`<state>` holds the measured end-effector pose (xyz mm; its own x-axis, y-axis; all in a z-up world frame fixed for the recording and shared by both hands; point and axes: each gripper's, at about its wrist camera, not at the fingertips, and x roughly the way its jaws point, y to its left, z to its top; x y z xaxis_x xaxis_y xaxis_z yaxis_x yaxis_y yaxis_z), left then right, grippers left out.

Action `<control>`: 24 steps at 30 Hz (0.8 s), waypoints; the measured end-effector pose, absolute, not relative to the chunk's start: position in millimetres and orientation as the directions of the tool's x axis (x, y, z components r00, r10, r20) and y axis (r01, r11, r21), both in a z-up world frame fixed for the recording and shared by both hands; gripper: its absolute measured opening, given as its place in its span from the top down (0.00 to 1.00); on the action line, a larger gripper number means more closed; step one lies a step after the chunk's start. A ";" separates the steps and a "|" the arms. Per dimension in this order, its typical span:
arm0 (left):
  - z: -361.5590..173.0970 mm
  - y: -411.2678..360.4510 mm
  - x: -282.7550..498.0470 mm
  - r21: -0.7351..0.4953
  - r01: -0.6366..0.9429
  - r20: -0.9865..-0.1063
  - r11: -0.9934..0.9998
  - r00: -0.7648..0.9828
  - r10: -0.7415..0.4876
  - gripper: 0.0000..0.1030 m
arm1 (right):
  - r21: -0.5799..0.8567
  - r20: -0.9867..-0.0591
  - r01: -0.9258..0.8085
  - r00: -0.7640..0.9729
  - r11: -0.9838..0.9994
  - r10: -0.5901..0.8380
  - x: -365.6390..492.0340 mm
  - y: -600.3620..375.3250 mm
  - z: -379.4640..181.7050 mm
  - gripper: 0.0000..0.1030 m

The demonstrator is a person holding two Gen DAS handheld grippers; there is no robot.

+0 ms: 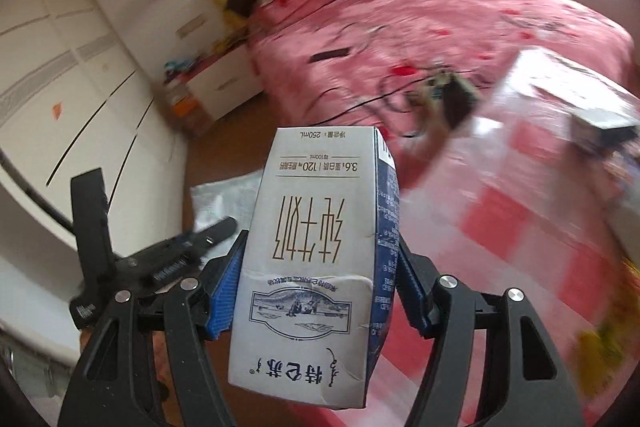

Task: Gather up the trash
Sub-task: 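Carry both items over the orange bucket and open both tools, then bring both open tools back to the trash on the table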

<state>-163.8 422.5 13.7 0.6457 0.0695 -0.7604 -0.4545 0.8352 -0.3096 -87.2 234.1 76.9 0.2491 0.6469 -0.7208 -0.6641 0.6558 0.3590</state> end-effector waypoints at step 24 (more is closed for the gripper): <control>-22.7 450.1 -200.1 -0.224 -0.519 -0.719 0.825 0.660 0.220 0.26 | 0.349 -0.717 -0.621 0.305 0.702 0.627 -76.9 235.0 49.0 0.14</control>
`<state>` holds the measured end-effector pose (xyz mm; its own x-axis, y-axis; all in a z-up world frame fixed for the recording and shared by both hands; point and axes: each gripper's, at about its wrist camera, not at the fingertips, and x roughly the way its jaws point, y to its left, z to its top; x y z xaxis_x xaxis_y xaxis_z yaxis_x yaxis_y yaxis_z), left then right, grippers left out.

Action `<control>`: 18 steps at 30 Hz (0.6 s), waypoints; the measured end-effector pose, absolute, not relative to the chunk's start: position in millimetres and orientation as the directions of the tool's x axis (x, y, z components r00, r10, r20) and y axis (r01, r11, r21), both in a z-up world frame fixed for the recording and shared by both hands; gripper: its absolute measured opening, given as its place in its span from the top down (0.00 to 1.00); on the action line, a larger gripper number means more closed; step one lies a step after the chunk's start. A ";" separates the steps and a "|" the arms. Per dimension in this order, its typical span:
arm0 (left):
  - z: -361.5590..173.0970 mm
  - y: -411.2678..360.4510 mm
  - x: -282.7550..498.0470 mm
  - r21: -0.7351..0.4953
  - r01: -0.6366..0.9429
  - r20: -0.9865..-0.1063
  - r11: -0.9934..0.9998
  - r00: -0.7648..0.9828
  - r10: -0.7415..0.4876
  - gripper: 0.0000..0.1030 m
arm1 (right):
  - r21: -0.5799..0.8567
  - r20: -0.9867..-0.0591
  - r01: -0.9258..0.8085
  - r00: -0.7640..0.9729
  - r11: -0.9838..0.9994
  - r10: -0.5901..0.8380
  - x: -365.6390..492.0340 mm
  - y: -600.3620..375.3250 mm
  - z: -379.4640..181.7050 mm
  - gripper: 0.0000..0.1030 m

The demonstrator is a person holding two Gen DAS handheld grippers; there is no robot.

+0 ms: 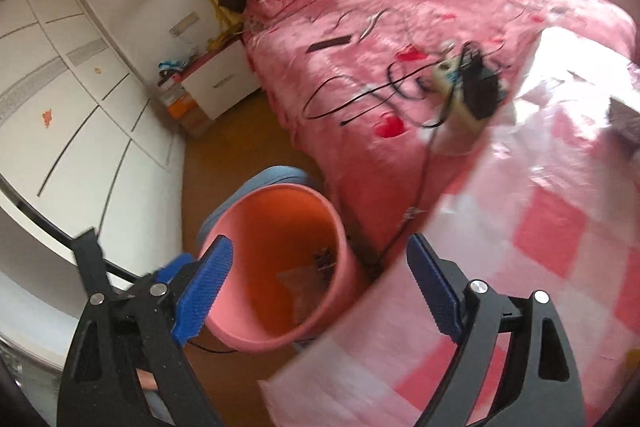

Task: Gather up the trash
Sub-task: 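Bring both open tools back to the trash on the table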

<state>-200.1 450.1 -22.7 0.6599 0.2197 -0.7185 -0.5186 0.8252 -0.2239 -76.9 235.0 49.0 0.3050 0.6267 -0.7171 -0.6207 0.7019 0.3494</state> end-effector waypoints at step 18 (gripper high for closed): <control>27.3 367.6 -179.8 -0.167 -0.418 -0.729 0.893 0.662 0.174 0.22 | 0.342 -0.668 -0.580 0.403 0.739 0.625 -99.3 128.6 43.8 0.09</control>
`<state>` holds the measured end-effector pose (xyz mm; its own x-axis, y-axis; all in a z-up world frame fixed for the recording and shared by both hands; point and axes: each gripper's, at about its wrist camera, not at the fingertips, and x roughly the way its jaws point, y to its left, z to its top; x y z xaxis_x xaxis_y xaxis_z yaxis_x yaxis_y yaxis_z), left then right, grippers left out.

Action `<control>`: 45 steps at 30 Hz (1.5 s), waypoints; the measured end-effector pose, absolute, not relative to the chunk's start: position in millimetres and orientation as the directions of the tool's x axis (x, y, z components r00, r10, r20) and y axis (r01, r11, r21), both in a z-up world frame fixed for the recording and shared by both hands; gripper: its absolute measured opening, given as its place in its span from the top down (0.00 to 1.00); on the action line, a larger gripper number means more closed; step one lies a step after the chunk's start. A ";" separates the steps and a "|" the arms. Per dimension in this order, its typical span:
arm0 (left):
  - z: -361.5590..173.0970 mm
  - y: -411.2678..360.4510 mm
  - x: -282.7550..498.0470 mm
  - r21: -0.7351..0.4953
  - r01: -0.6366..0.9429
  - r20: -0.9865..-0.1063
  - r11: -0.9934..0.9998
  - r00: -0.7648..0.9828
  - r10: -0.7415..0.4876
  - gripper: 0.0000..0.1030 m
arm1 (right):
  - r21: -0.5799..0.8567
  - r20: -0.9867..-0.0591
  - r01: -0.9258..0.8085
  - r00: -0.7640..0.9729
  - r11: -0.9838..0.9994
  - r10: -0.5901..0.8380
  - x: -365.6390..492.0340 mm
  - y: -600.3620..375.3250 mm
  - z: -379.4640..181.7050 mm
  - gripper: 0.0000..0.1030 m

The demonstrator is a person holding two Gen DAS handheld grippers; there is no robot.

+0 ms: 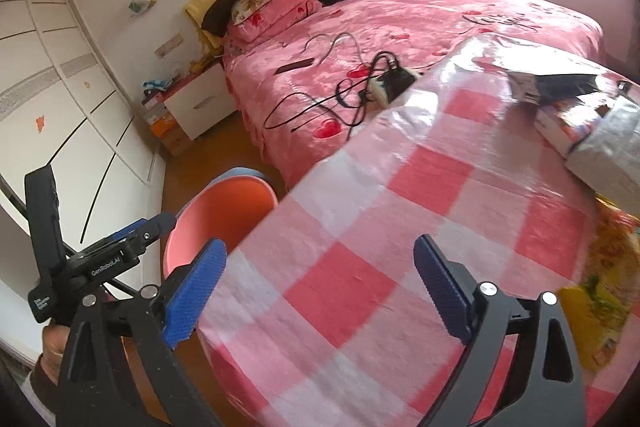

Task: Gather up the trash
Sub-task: 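Bring both open tools back to the trash on the table, then close right tool on black coffee stick packet while left tool grasps white milk carton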

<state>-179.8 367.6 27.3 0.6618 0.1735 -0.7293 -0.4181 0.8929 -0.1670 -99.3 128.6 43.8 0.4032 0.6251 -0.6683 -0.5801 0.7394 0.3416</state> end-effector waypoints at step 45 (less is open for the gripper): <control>78.3 105.0 99.0 -0.166 0.269 -0.743 0.949 0.599 -0.299 0.22 | 0.436 -0.675 -0.162 0.592 0.885 0.440 96.9 -156.2 91.8 0.21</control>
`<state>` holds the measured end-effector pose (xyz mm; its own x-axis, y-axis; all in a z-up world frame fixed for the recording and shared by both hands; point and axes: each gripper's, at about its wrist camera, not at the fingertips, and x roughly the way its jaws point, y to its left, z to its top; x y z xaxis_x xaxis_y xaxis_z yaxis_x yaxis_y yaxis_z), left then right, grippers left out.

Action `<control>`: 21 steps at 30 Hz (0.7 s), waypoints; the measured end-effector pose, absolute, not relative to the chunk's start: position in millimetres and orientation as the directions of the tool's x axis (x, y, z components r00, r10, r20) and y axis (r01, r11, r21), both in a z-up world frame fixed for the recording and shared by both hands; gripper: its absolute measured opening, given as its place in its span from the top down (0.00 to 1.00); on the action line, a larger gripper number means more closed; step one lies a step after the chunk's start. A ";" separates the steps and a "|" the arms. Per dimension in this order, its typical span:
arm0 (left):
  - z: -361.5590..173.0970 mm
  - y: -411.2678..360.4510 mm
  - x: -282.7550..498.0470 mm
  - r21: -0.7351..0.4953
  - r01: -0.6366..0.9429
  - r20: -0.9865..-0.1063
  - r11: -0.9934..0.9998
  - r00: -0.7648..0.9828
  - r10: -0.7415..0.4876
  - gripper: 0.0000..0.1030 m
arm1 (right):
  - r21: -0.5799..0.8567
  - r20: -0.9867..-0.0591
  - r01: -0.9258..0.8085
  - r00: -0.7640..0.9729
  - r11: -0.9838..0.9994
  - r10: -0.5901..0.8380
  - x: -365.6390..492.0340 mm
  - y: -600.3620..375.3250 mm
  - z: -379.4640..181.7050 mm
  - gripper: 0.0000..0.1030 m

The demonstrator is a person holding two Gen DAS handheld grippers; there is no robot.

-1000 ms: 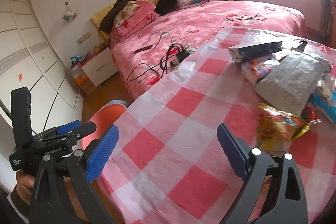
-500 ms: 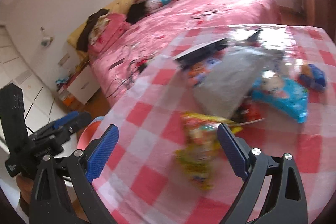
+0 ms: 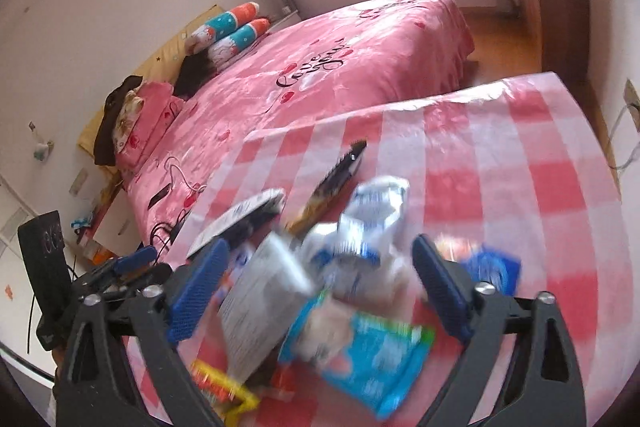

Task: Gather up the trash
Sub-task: 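Close right tool on black coffee stick packet while left tool grasps white milk carton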

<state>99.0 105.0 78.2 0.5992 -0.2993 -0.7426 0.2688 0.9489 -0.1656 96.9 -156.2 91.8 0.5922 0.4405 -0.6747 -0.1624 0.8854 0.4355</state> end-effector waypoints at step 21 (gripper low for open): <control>30.0 95.0 175.5 -0.175 0.295 -0.801 0.939 0.512 -0.310 0.40 | 0.330 -0.809 -0.170 0.455 0.928 0.371 209.3 -107.1 29.1 0.39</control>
